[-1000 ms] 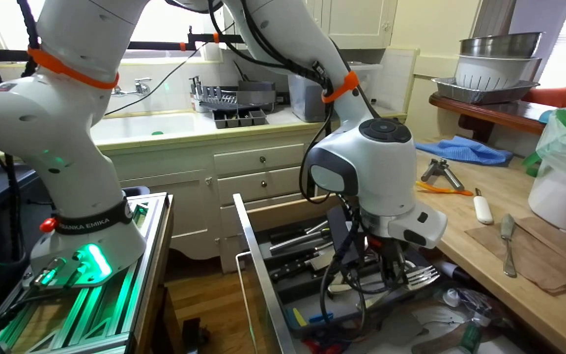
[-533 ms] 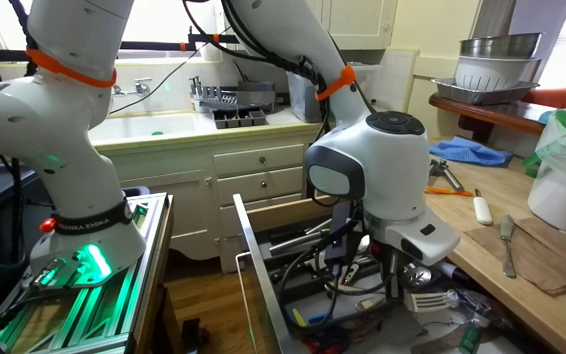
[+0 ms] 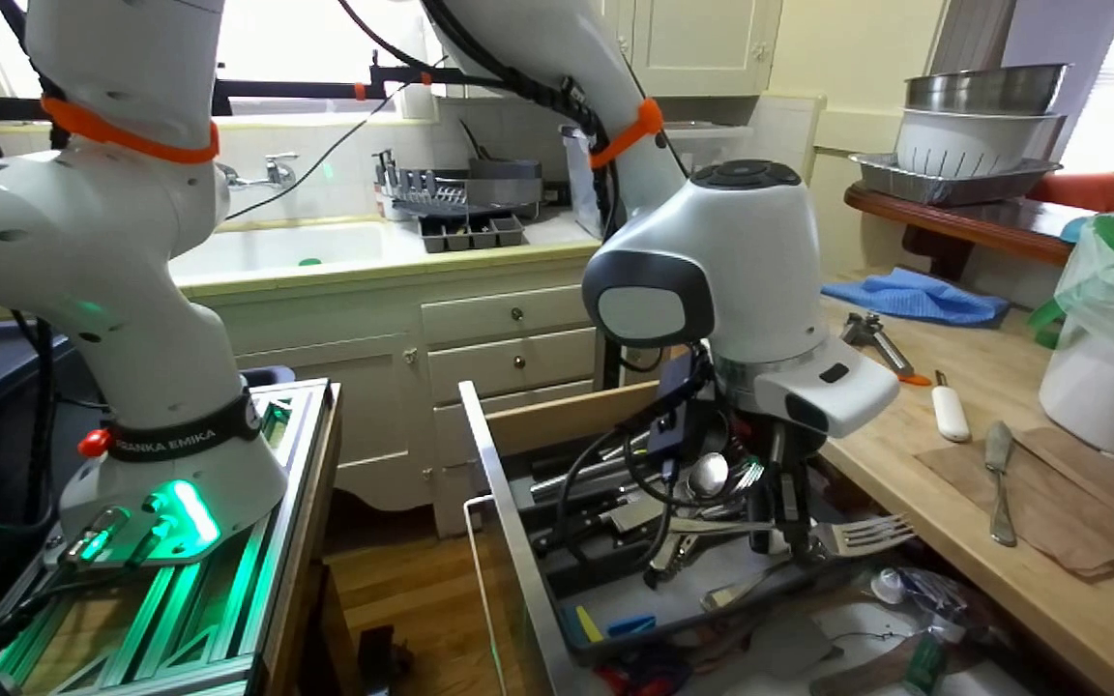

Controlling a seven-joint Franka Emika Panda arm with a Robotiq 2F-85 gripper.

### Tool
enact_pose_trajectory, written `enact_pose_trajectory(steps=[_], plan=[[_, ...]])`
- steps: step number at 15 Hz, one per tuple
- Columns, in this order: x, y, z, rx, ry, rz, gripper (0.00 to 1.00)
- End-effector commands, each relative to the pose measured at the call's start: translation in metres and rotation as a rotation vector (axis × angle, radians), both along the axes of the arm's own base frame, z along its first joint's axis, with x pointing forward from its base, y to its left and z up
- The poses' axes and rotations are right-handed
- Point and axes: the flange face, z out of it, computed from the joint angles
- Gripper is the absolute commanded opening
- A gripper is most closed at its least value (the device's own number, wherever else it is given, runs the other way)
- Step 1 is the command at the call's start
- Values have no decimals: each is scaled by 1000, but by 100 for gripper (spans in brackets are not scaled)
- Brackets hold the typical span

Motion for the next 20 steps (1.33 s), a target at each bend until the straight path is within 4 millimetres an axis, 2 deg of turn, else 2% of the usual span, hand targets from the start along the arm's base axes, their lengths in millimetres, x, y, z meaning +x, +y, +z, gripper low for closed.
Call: enact_pose_trajectory(steps=[1,7,11,15,20], plan=[[-6,31,8,-18,-9,63,2],[8,85,2,-5,-23,307,2],[11,100,1,-23,-35,394,2],[11,95,12,-83,-74,439,2],[25,70,44,-106,-123,482,2]])
